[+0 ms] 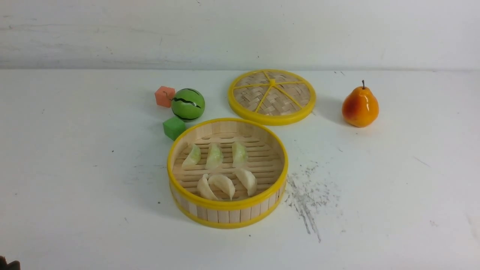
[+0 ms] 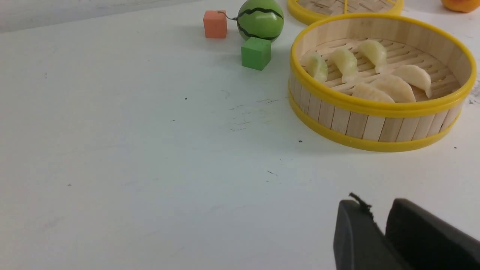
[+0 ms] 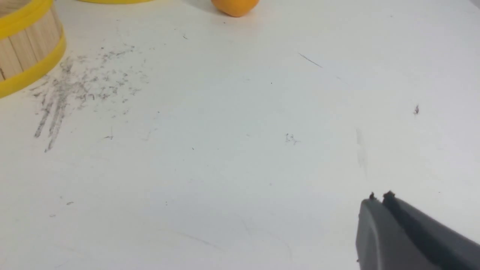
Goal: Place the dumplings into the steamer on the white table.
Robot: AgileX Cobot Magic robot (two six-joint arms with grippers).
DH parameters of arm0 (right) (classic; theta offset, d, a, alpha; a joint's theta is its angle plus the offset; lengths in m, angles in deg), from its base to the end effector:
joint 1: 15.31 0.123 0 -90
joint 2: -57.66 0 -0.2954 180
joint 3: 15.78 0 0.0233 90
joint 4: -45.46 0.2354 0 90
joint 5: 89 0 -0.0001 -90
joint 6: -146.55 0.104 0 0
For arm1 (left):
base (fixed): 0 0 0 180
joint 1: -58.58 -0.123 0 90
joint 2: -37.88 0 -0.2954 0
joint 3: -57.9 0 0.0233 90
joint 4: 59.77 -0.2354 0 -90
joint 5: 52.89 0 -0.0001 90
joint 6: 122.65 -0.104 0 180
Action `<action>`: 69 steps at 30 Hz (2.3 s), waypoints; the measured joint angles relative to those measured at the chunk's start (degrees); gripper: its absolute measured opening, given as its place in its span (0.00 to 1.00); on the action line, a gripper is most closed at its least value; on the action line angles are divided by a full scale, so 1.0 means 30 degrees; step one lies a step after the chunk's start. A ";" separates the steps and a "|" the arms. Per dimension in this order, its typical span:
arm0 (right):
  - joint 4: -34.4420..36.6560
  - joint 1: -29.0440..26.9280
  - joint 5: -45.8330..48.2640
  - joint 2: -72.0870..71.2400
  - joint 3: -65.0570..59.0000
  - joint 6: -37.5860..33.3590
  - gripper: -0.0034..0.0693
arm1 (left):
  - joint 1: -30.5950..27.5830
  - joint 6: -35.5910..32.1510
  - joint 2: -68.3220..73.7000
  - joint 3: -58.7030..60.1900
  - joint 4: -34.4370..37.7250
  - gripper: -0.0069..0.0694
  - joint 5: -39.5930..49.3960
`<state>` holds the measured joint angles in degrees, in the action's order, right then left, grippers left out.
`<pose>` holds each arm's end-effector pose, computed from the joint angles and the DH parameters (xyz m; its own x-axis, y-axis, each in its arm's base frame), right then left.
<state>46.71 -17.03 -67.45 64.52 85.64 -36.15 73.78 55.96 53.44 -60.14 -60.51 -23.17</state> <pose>0.0390 -0.0003 0.1697 -0.2925 -0.0181 -0.9561 0.0145 0.9996 -0.0233 0.0383 -0.0097 0.2449 -0.2767 0.1119 -0.9544 0.2663 0.9632 0.0358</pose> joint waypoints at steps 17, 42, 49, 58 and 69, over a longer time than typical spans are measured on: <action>0.0000 0.0000 0.0000 0.0000 0.0000 0.0000 0.08 | -0.0266 0.0000 -0.1412 0.0868 0.0018 0.27 -0.0064; 0.0000 -0.0015 0.0000 0.0000 0.0000 -0.0013 0.10 | -0.4311 0.1321 -0.2874 0.5720 0.0989 0.07 -0.2433; 0.0000 -0.0022 0.0000 0.0000 0.0000 -0.0013 0.11 | -0.4251 0.1276 -0.2874 0.5720 0.0966 0.07 -0.2396; 0.0000 -0.0022 0.0000 0.0000 0.0000 -0.0013 0.13 | -0.4251 0.1276 -0.2874 0.5720 0.0944 0.07 -0.2396; 0.0000 -0.0022 0.0000 0.0000 0.0000 -0.0013 0.15 | -0.4251 0.1276 -0.2874 0.5720 0.0944 0.07 -0.2378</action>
<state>46.71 -17.10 -67.45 64.52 85.64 -36.19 61.03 59.78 44.82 -42.98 -57.68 -30.31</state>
